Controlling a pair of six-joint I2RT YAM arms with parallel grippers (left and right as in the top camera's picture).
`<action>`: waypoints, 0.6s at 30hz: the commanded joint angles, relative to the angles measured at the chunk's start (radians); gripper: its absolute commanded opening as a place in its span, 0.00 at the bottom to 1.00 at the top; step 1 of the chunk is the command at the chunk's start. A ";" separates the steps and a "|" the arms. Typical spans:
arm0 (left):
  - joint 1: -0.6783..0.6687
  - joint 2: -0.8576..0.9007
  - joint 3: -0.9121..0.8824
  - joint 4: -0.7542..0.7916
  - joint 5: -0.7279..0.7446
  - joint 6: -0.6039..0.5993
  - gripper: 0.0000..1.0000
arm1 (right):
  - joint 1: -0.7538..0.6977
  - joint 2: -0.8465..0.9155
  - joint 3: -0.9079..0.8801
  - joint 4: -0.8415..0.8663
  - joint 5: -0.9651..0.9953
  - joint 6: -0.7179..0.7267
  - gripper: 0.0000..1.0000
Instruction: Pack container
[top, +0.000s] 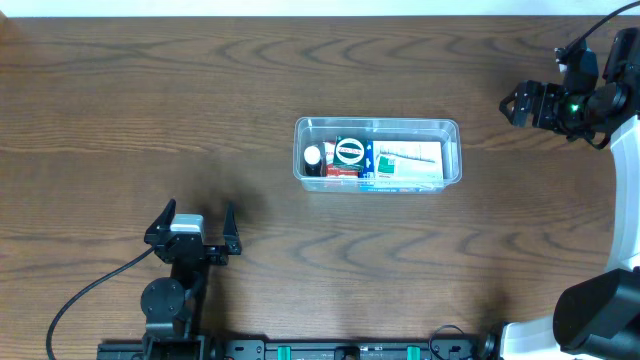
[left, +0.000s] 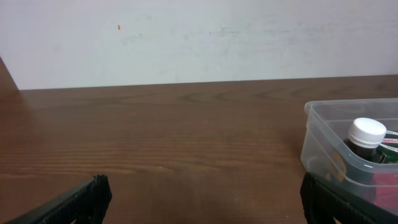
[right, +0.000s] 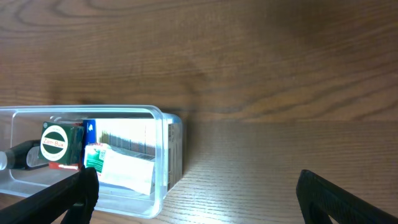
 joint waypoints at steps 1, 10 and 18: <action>0.005 -0.006 -0.011 -0.043 0.019 0.003 0.98 | -0.003 -0.011 0.012 -0.001 -0.004 0.006 0.99; 0.005 -0.006 -0.011 -0.043 0.019 0.003 0.98 | -0.003 -0.011 0.012 -0.001 -0.004 0.006 0.99; 0.005 -0.006 -0.011 -0.043 0.019 0.003 0.98 | 0.020 -0.078 0.012 -0.001 -0.004 0.006 0.99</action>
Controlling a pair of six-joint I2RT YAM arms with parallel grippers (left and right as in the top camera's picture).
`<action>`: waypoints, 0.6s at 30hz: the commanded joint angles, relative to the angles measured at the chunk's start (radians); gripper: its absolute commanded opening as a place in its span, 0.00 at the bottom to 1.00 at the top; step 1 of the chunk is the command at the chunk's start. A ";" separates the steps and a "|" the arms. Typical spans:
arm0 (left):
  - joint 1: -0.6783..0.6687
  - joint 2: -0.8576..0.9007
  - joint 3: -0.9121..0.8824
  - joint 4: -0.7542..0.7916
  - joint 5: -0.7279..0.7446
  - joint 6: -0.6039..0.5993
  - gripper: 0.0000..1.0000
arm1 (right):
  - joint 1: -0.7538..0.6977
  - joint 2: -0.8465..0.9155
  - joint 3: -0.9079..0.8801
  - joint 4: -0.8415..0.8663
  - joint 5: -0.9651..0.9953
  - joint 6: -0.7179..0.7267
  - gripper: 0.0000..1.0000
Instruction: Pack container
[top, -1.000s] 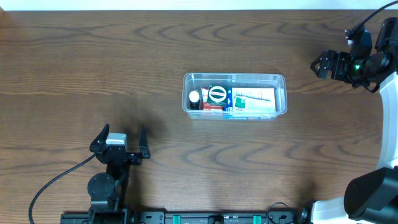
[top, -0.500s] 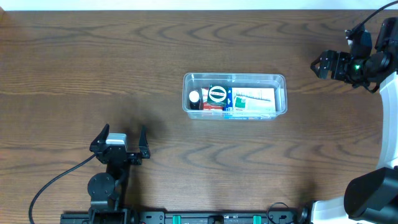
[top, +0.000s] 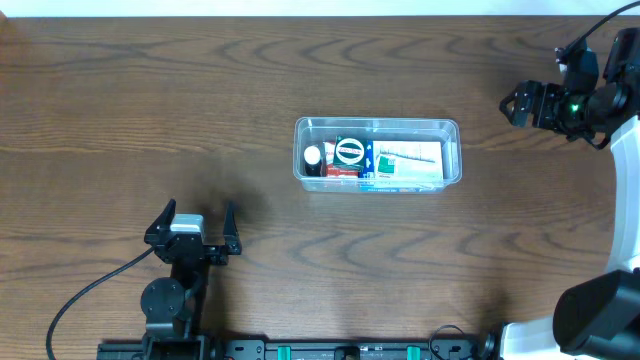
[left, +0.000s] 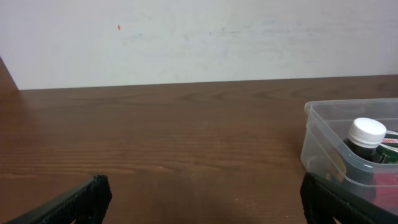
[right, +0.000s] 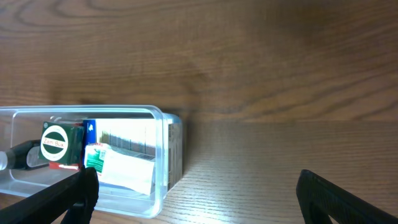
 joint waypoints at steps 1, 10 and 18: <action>0.005 -0.006 -0.011 -0.043 0.019 0.003 0.98 | 0.030 -0.095 0.012 -0.001 -0.004 0.006 0.99; 0.005 -0.006 -0.011 -0.043 0.019 0.002 0.98 | 0.226 -0.412 -0.004 -0.001 0.185 -0.010 0.99; 0.005 -0.006 -0.011 -0.043 0.019 0.002 0.98 | 0.304 -0.805 -0.246 0.177 0.205 -0.040 0.99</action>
